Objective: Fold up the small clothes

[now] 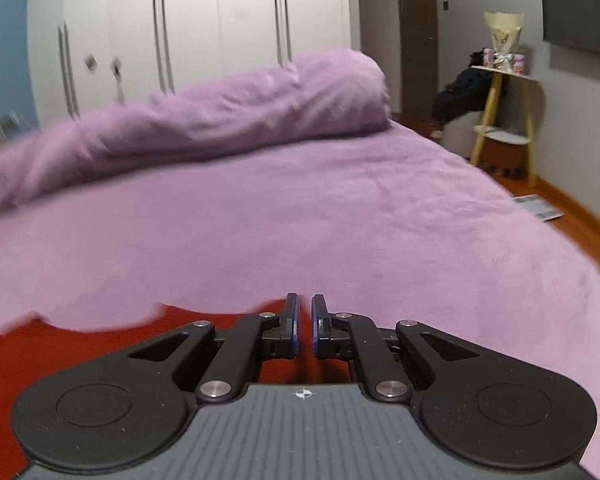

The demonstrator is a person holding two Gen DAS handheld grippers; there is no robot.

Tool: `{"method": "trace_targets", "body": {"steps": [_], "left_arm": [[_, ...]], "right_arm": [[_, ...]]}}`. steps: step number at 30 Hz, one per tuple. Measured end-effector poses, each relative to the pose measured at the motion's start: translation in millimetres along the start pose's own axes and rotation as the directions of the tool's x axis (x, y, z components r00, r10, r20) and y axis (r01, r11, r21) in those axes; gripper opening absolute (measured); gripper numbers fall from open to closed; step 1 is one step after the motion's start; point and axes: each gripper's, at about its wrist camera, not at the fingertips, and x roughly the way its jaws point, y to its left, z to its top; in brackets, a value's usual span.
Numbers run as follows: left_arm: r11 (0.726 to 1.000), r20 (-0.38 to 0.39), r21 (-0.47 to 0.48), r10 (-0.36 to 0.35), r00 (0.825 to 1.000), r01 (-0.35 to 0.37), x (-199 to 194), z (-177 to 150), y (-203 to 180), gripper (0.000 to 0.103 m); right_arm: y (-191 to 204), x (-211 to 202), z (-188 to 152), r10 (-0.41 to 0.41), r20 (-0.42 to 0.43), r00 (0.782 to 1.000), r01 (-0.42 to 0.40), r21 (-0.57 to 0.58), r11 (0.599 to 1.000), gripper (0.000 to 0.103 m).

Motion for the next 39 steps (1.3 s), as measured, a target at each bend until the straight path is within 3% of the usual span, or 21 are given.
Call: {"method": "trace_targets", "body": {"steps": [2, 3, 4, 5, 6, 7, 9, 11, 13, 16, 19, 25, 26, 29, 31, 35, 39], "left_arm": [[0.994, 0.006, -0.047, -0.103, 0.995, 0.104, -6.8, -8.7, -10.2, 0.055], [0.986, -0.008, -0.068, -0.154, 0.988, 0.153, -5.8, -15.5, -17.0, 0.055], [0.982, -0.026, -0.084, -0.174, 0.984, 0.172, -1.1, -22.4, -23.9, 0.055], [0.982, -0.055, -0.089, -0.172, 0.984, 0.167, 6.4, -30.3, -30.0, 0.055], [0.986, -0.074, -0.080, -0.155, 0.985, 0.149, 13.3, -36.5, -34.1, 0.055], [0.992, -0.085, -0.056, -0.116, 0.990, 0.112, 19.4, -42.4, -36.2, 0.053], [0.997, -0.072, -0.009, -0.078, 0.994, 0.077, 22.3, -47.2, -34.8, 0.051], [0.998, -0.054, 0.031, -0.054, 0.997, 0.056, 20.7, -47.8, -31.3, 0.051], [0.998, -0.043, 0.059, -0.009, 0.999, 0.012, 20.9, -47.0, -25.2, 0.052], [0.999, -0.045, 0.008, 0.034, 0.998, -0.033, 26.3, -48.0, -9.6, 0.052], [0.999, -0.050, -0.029, 0.042, 0.998, -0.043, 27.9, -46.5, 2.8, 0.053], [0.998, -0.080, 0.012, 0.060, 0.995, -0.060, 23.2, -41.7, 2.1, 0.056], [0.998, -0.086, 0.001, 0.065, 0.994, -0.066, 21.8, -39.9, 1.5, 0.057], [0.997, -0.085, -0.002, 0.071, 0.994, -0.071, 22.4, -34.7, -7.7, 0.064], [0.997, -0.082, 0.018, 0.077, 0.994, -0.076, 27.0, -32.4, -14.9, 0.064], [0.994, -0.087, 0.061, 0.098, 0.991, -0.092, 42.7, -28.7, -23.6, 0.066], [0.990, -0.084, 0.072, 0.125, 0.989, -0.120, 57.8, -24.2, -21.6, 0.066]], "right_arm": [[19.9, -15.5, -11.1, 0.167, 0.008, 0.986, -0.167, 0.044, 0.985, 0.010], [29.4, -19.4, -18.8, 0.274, -0.009, 0.962, -0.272, 0.067, 0.960, 0.010], [43.4, -19.7, -30.8, 0.408, -0.050, 0.912, -0.401, 0.111, 0.909, 0.010], [54.4, -17.0, -42.1, 0.494, -0.089, 0.865, -0.478, 0.151, 0.865, 0.010], [63.3, -13.9, -52.4, 0.534, -0.118, 0.837, -0.512, 0.175, 0.841, 0.010], [72.8, -9.9, -65.1, 0.546, -0.148, 0.825, -0.521, 0.174, 0.835, 0.010], [75.0, -8.0, -75.5, 0.499, -0.139, 0.855, -0.489, 0.104, 0.866, 0.010], [55.5, -2.5, -71.6, 0.396, -0.126, 0.909, -0.392, 0.062, 0.918, 0.009], [20.6, 3.6, -65.1, 0.317, -0.106, 0.943, -0.309, 0.085, 0.947, 0.000], [-30.5, 3.1, -56.9, 0.208, -0.055, 0.977, -0.201, 0.119, 0.972, 0.000], [-49.2, -0.5, -57.0, 0.170, -0.029, 0.985, -0.164, 0.148, 0.975, 0.000], [-24.7, -2.8, -51.8, 0.085, -0.051, 0.995, -0.084, 0.031, 0.996, 0.000], [-16.6, -4.0, -46.7, 0.082, -0.051, 0.995, -0.081, 0.019, 0.997, 0.005], [10.5, -13.4, -33.5, 0.144, -0.012, 0.989, -0.145, -0.061, 0.988, 0.006], [30.5, -8.1, -29.8, 0.190, -0.030, 0.981, -0.192, -0.116, 0.975, 0.006], [60.1, 26.3, -35.6, 0.163, -0.153, 0.975, -0.196, -0.232, 0.953, 0.005], [51.1, 38.4, -32.8, 0.117, -0.106, 0.987, -0.142, -0.269, 0.953, 0.004]]}}
